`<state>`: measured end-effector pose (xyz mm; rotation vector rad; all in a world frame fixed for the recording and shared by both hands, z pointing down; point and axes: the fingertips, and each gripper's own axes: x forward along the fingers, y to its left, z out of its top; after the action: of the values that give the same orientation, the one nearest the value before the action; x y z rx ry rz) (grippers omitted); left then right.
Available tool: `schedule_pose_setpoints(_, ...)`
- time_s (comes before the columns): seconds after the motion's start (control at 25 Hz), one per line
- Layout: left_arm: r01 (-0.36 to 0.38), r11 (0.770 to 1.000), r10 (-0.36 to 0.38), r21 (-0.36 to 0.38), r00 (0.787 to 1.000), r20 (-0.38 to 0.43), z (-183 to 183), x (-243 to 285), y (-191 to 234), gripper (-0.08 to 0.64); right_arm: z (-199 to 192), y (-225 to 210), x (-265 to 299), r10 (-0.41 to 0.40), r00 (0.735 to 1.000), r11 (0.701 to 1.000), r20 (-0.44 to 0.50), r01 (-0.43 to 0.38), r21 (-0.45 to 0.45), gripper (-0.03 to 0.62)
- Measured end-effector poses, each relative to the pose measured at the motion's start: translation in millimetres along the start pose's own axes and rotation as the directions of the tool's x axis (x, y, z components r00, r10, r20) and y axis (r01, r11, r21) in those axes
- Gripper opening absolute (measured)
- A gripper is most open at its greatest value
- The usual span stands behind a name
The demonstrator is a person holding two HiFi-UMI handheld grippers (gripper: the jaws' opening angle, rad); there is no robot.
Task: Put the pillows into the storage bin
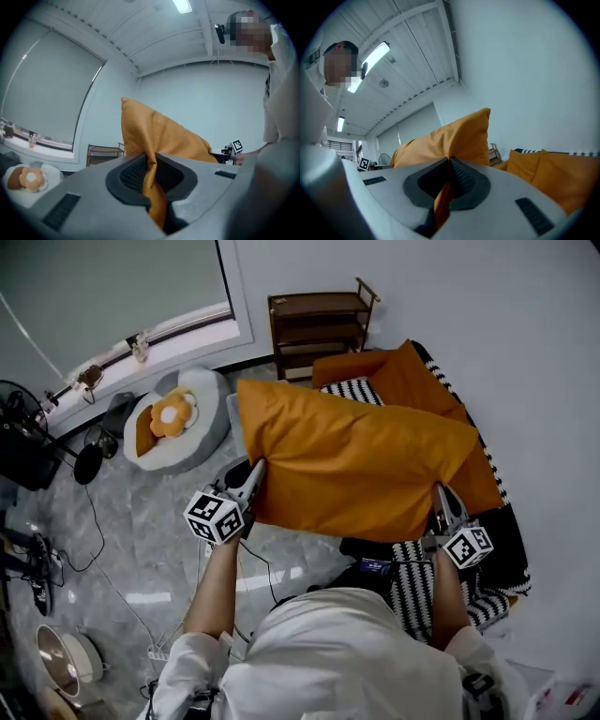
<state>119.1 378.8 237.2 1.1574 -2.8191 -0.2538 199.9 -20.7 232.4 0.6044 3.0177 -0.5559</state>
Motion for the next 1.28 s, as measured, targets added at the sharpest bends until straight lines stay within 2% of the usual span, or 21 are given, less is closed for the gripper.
schedule_pose_setpoints(0.16,-0.112,0.994,0.112,-0.015,0.993,0.033,6,-42,41,0.044,-15,31,56,0.103,0.994,0.995,-0.031,-0.102,0.022,0.032)
schedule_pose_setpoints(0.32,-0.216,0.976,0.216,-0.023,0.975,0.048,8,-73,86,0.044,-36,54,119,0.190,0.981,0.981,-0.049,-0.187,0.053,0.032)
schedule_pose_setpoints(0.48,-0.290,0.957,0.290,-0.009,0.956,0.036,11,-91,137,0.044,-66,71,187,0.263,0.962,0.963,-0.081,-0.257,0.076,0.032)
schedule_pose_setpoints(0.6,-0.339,0.941,0.339,0.008,0.941,0.025,15,-95,177,0.044,-87,81,235,0.329,0.939,0.943,-0.099,-0.322,0.083,0.032)
schedule_pose_setpoints(0.8,-0.405,0.914,0.405,-0.002,0.914,-0.014,23,-82,248,0.044,-111,84,325,0.388,0.913,0.919,-0.126,-0.374,0.122,0.032)
schedule_pose_setpoints(1.08,-0.439,0.898,0.440,0.022,0.898,-0.012,44,-45,312,0.044,-128,69,415,0.440,0.886,0.895,-0.147,-0.420,0.153,0.032)
schedule_pose_setpoints(1.2,-0.432,0.901,0.433,0.040,0.901,-0.010,55,-27,333,0.044,-129,62,442,0.448,0.882,0.891,-0.146,-0.427,0.155,0.032)
schedule_pose_setpoints(1.28,-0.415,0.909,0.416,0.044,0.909,-0.025,60,-17,348,0.044,-131,58,453,0.437,0.889,0.894,-0.134,-0.414,0.170,0.032)
